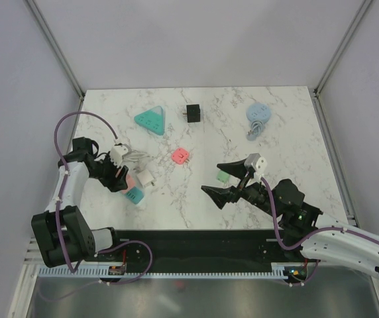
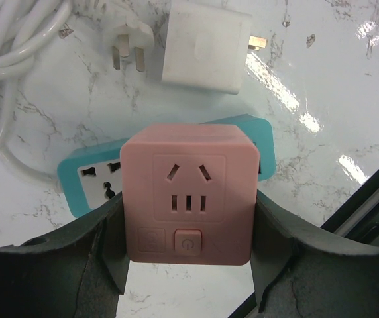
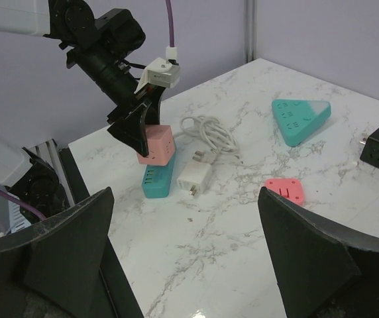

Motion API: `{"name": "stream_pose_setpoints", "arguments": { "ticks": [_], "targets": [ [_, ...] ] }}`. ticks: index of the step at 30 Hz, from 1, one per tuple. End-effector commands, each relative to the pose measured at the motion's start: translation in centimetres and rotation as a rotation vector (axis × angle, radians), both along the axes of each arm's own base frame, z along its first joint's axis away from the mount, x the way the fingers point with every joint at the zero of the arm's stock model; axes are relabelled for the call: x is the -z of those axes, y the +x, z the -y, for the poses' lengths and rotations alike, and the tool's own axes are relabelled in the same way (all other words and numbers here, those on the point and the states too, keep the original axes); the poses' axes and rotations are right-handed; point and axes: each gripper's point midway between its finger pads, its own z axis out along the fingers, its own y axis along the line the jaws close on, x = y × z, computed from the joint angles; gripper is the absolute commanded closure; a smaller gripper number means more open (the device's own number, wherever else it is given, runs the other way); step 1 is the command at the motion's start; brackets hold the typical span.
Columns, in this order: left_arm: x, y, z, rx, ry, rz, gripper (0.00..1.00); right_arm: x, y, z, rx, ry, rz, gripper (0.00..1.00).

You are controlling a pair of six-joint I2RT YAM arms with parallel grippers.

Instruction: Insert the plug

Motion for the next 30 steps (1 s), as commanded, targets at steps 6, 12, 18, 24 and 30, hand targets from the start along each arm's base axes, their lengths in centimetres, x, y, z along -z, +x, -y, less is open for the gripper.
{"name": "stream_pose_setpoints", "arguments": {
  "ticks": [6,12,18,24,30],
  "targets": [
    [-0.4,1.3,-0.8,-0.042,0.058,0.092,0.98,-2.5,-0.5,0.1,-0.021,0.072,0.031,0.02],
    [-1.0,1.3,-1.1,-0.059,0.070,0.103,0.98,-2.6,-0.6,0.3,-0.020,0.076,0.033,0.02],
    [0.0,0.2,-0.7,-0.039,0.070,0.003,0.98,-2.7,-0.7,0.4,-0.022,0.081,0.034,0.02],
    [0.2,0.1,-0.4,-0.034,0.067,0.011,0.98,-2.7,-0.6,0.4,-0.020,0.079,0.034,0.02],
    [0.9,-0.5,-0.2,-0.046,0.076,0.001,0.98,-2.6,-0.6,0.3,-0.018,0.080,0.030,0.02]
  ]
}}
